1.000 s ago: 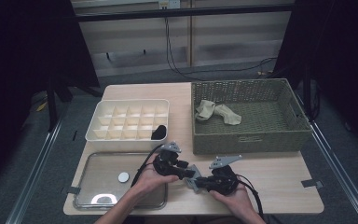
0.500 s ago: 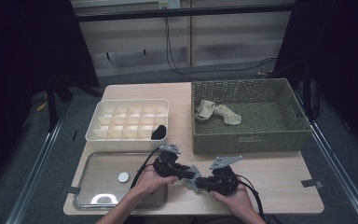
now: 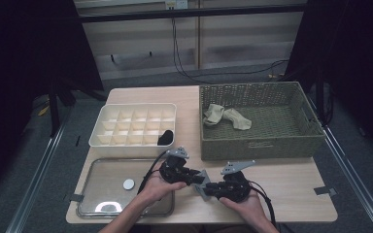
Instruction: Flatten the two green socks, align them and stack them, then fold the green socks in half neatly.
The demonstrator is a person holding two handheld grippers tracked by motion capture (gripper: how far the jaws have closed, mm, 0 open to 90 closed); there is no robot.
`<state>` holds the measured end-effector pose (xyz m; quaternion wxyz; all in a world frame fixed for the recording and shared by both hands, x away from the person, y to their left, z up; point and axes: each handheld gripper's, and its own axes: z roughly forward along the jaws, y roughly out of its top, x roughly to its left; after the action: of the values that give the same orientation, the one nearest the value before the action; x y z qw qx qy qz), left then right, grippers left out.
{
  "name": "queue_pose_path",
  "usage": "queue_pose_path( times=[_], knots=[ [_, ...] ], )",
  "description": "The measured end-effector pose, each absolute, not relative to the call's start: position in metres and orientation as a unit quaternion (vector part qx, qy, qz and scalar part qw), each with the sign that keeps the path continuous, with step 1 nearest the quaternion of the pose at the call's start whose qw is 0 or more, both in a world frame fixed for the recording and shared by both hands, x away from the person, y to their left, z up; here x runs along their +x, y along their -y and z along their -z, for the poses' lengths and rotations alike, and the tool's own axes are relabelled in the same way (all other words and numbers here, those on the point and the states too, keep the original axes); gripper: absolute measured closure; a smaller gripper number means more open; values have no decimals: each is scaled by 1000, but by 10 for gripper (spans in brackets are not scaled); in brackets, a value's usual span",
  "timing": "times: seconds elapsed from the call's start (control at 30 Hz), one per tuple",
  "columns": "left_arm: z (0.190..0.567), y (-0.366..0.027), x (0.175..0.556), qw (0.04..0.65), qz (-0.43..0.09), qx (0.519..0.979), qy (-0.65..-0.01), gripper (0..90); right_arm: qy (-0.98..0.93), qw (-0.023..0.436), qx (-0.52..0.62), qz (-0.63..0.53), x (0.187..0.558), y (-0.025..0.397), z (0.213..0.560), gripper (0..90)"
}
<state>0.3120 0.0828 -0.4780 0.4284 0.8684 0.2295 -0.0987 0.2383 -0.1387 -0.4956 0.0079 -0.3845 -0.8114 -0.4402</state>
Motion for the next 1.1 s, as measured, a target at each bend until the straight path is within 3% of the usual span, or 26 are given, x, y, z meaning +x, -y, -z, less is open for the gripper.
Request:
queue_pose_path(
  times=[0.23, 0.5, 0.83, 1.1],
  knots=[
    [477, -86, 315, 430, 86, 868, -231, 683, 811, 6, -386, 440, 242, 136, 495, 684],
    [469, -93, 317, 429, 68, 870, -235, 681, 806, 9, -389, 445, 241, 142, 491, 525],
    [463, -100, 317, 425, 49, 872, -236, 676, 791, -25, -408, 455, 241, 155, 485, 336],
    [456, -107, 318, 422, 47, 873, -240, 675, 778, -38, -423, 463, 245, 166, 482, 274]
  ],
)
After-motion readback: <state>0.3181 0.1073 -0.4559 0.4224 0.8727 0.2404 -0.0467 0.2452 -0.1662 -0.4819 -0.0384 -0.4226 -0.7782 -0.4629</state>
